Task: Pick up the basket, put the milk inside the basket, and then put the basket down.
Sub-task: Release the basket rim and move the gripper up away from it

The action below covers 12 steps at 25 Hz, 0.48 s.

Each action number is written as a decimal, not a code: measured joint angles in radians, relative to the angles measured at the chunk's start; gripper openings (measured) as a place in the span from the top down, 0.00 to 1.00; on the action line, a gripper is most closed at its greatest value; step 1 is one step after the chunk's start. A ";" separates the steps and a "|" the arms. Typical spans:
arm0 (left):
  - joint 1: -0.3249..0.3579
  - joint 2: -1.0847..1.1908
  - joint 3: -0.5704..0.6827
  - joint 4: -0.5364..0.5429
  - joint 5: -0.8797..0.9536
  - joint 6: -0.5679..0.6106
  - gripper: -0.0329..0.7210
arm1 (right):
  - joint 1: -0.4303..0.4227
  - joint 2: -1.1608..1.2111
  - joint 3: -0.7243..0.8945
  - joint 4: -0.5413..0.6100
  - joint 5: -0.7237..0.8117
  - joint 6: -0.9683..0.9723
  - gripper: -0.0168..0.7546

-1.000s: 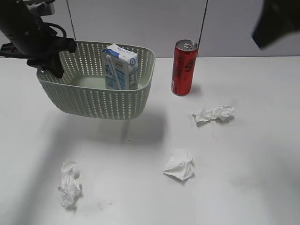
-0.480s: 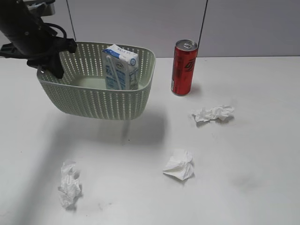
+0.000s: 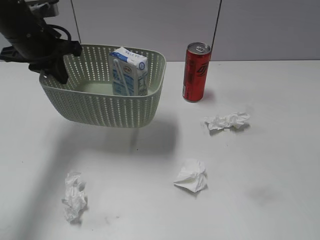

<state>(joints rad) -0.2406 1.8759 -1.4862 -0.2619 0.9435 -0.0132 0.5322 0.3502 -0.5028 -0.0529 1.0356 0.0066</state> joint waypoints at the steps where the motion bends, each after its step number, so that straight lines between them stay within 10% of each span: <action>1: 0.000 0.000 0.000 0.000 0.000 0.000 0.98 | 0.000 0.000 0.000 0.000 0.000 0.000 0.21; 12: 0.000 0.000 0.000 -0.001 -0.001 0.000 0.98 | -0.002 -0.017 0.000 0.004 0.000 0.000 0.21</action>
<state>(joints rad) -0.2406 1.8759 -1.4862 -0.2631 0.9425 -0.0132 0.5298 0.3333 -0.5028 -0.0489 1.0356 0.0066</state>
